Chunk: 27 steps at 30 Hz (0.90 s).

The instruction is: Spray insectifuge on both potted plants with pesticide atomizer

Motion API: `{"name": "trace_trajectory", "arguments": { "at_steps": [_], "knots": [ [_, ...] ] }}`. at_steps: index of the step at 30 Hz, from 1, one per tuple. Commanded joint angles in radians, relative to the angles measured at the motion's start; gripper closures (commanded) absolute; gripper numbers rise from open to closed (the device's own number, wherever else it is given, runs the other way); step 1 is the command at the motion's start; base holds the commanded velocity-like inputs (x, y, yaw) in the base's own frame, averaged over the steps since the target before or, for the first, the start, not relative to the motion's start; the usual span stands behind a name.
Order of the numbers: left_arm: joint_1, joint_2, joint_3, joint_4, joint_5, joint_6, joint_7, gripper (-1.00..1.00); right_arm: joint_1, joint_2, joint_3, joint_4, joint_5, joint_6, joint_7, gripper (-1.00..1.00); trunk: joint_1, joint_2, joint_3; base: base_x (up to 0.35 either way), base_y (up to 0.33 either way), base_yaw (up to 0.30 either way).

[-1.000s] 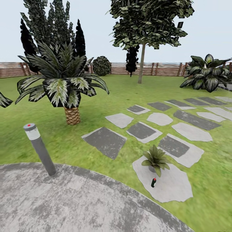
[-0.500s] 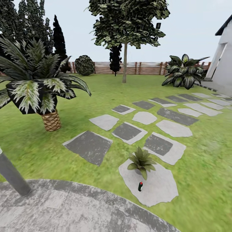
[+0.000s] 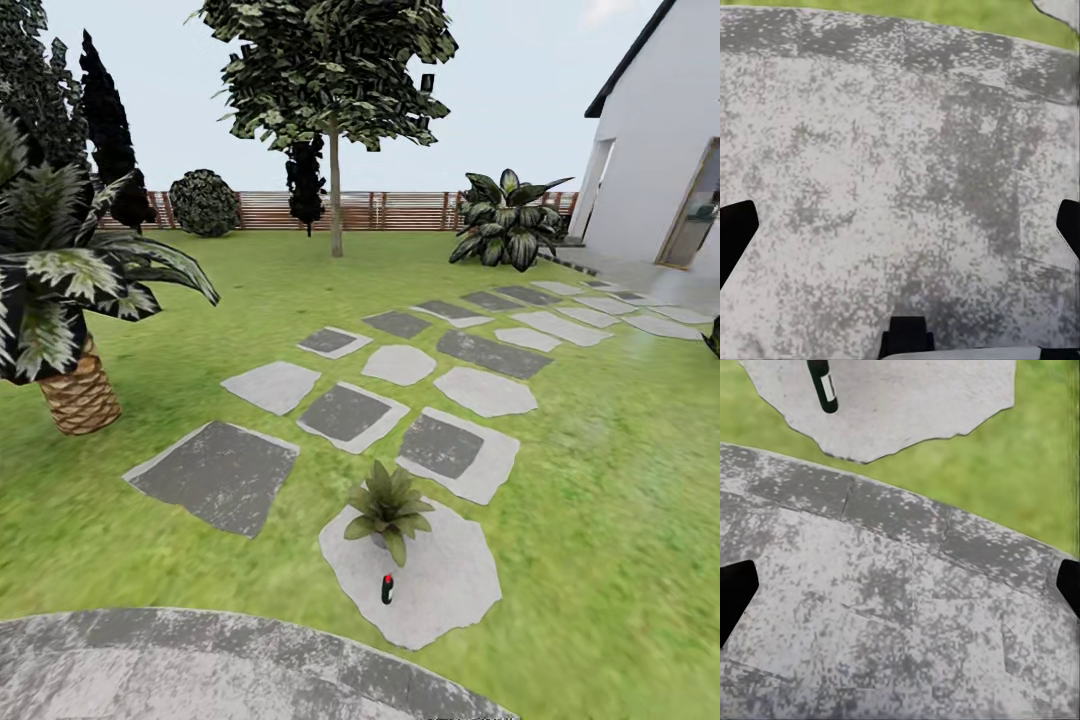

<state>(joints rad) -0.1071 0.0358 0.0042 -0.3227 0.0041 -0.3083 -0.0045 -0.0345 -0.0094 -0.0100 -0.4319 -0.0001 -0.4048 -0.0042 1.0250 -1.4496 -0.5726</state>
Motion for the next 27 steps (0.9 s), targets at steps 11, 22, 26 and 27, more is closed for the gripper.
{"name": "trace_trajectory", "arguments": {
  "at_steps": [11, 22, 26, 27],
  "knots": [
    [0.000, -0.003, 0.001, -0.001, 0.000, -0.003, 0.000, -1.00, -0.001, 0.000, -0.001, 0.001, 0.000, -0.003, 0.000, -1.00, 0.008, -0.014, -0.007, 0.005, -0.005, -0.292],
    [0.000, -0.002, 0.001, -0.001, 0.001, -0.003, 0.000, -1.00, -0.001, 0.000, -0.001, 0.001, 0.000, -0.003, 0.000, -1.00, 0.019, -0.035, -0.017, 0.000, 0.000, -0.292],
    [0.000, -0.001, 0.002, -0.001, 0.001, -0.003, 0.000, -1.00, -0.001, 0.000, -0.001, 0.002, 0.000, -0.003, 0.000, -1.00, 0.034, -0.063, -0.029, 0.000, 0.000, -0.292],
    [0.000, -0.001, 0.002, -0.001, 0.001, -0.003, 0.000, -1.00, -0.001, 0.000, -0.001, 0.002, 0.000, -0.003, 0.000, -1.00, 0.038, -0.070, -0.032, 0.000, 0.000, -0.292]
  ]
}}
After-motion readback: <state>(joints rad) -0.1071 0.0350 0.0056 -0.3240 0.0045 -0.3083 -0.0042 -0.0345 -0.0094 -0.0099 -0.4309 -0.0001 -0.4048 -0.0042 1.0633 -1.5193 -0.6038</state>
